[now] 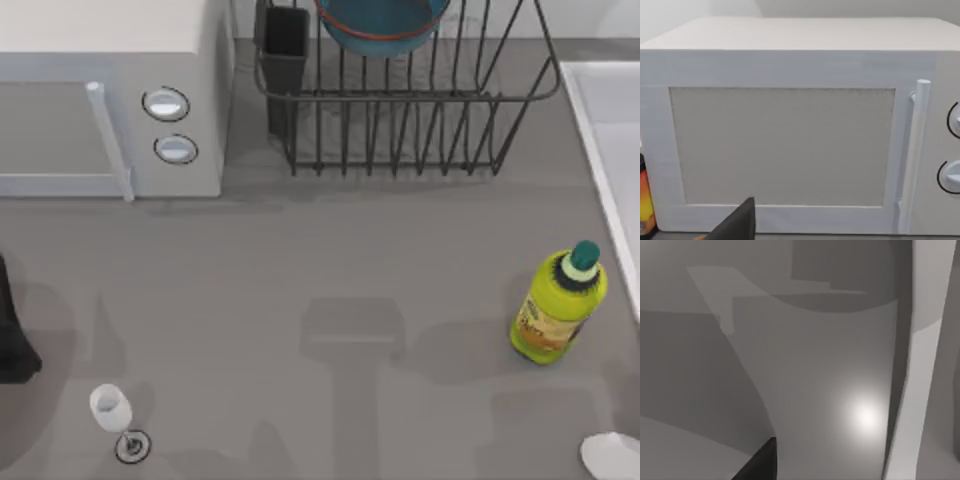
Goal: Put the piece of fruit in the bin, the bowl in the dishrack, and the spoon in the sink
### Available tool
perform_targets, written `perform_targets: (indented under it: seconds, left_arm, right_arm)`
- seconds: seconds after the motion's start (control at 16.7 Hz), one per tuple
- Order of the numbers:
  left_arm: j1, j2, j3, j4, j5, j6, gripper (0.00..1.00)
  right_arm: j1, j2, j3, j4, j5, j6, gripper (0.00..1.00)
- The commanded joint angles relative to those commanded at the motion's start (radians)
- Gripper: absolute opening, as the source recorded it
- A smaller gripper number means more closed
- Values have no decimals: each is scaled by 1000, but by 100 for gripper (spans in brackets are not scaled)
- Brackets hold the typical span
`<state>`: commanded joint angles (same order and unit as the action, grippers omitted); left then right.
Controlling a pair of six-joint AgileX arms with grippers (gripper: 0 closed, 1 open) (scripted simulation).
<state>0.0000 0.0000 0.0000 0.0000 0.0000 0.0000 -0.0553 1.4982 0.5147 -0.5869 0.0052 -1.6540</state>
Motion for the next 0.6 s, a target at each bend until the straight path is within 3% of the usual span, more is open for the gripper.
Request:
perform_targets:
  seconds: [0.12, 0.54, 0.6]
  left_arm:
    - [0, 0, 0, 0, 0, 0, 100]
    - [0, 0, 0, 0, 0, 0, 100]
    - [0, 0, 0, 0, 0, 0, 100]
  right_arm:
    - [0, 0, 0, 0, 0, 0, 0]
    - [0, 0, 0, 0, 0, 0, 0]
    - [6, -69, 51, -119, 18, 47, 0]
